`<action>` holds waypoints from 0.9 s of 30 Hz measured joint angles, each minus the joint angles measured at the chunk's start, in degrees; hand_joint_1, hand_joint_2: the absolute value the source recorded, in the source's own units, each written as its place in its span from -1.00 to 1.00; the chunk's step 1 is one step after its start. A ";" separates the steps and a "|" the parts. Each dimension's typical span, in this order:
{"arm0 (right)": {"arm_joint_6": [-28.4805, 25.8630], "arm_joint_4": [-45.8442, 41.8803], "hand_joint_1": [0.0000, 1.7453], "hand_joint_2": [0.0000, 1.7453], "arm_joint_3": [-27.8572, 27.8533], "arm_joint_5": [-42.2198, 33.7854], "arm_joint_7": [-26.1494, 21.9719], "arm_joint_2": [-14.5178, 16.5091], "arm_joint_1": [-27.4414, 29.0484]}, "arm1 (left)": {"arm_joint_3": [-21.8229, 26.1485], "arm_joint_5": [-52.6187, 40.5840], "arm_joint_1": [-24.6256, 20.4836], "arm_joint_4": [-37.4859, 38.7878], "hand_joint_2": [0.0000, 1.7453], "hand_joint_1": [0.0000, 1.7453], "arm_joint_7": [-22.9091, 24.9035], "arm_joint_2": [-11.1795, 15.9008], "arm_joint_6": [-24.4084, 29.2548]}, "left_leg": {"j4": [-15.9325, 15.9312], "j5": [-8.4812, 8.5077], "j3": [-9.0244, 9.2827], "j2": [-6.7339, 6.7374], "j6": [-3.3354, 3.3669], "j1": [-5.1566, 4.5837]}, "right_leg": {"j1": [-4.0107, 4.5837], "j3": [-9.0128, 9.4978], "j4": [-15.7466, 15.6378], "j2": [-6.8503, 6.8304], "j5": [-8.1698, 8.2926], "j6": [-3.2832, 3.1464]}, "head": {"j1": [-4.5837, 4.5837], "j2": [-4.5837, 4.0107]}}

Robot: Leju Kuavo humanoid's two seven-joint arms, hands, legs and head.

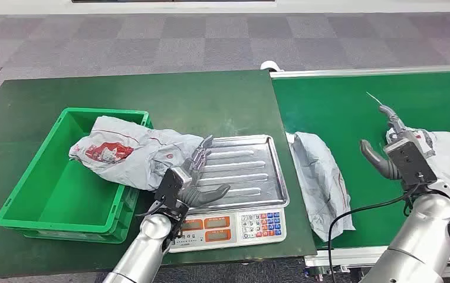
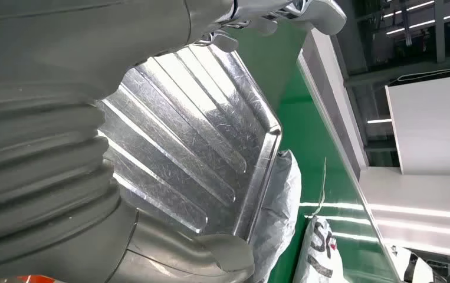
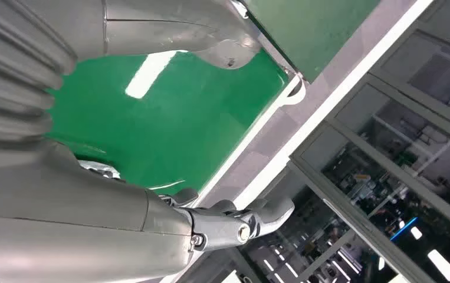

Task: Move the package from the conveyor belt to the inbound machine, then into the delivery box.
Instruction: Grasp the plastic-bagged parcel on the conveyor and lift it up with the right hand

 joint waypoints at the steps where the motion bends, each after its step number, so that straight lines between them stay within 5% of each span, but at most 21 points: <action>1: 0.00 -0.11 -1.00 1.00 -0.12 0.00 0.00 0.09 0.01 | 0.00 0.00 0.00 0.00 1.00 -1.00 0.00 0.00 0.00 | 0.00 0.00 0.00 0.00 0.00 0.00 | 0.00 0.00 0.00 0.00 0.00 0.00 | 0.00 0.00; 5: 0.00 0.23 -1.00 1.00 -0.61 3.54 3.75 0.36 -0.17 | -0.01 0.09 0.00 0.03 1.00 -1.00 -0.04 -0.03 -0.01 | -0.01 0.00 0.01 0.03 0.00 0.01 | 0.02 0.01 0.00 0.02 0.00 0.00 | 0.00 0.00; 10: 0.00 14.15 -1.00 1.00 4.58 17.51 34.13 -3.86 -1.75 | 0.01 -0.56 -0.13 0.50 1.00 -1.00 -0.54 -0.09 -0.46 | -0.01 0.02 -0.05 0.00 0.02 0.00 | 0.00 0.05 0.01 0.00 0.04 0.05 | 0.01 0.00; 13: 0.00 24.86 -1.00 1.00 10.78 19.50 44.23 -6.67 -3.08 | 0.02 -1.41 -0.46 0.62 1.00 -1.00 -0.28 -0.09 -0.88 | 0.00 0.05 -0.03 -0.06 0.02 0.00 | 0.00 0.05 0.01 -0.04 0.08 0.07 | 0.00 0.00; 20: -0.02 39.82 -1.00 1.00 20.14 18.51 48.17 -8.31 -4.98 | 0.02 -2.13 -0.70 0.45 1.00 -1.00 1.03 -0.07 -1.14 | -0.02 0.11 -0.09 -0.44 -0.07 0.05 | 0.07 0.06 0.03 -0.38 0.01 0.01 | 0.00 0.00; 27: -1.24 43.55 -1.00 1.00 23.32 16.63 47.80 -8.45 -5.68 | 0.02 -2.13 -0.46 -0.12 1.00 -1.00 1.62 0.02 -1.16 | -0.03 0.09 -0.07 -0.40 -0.06 0.06 | 0.09 0.07 0.02 -0.37 -0.01 0.00 | 0.00 0.00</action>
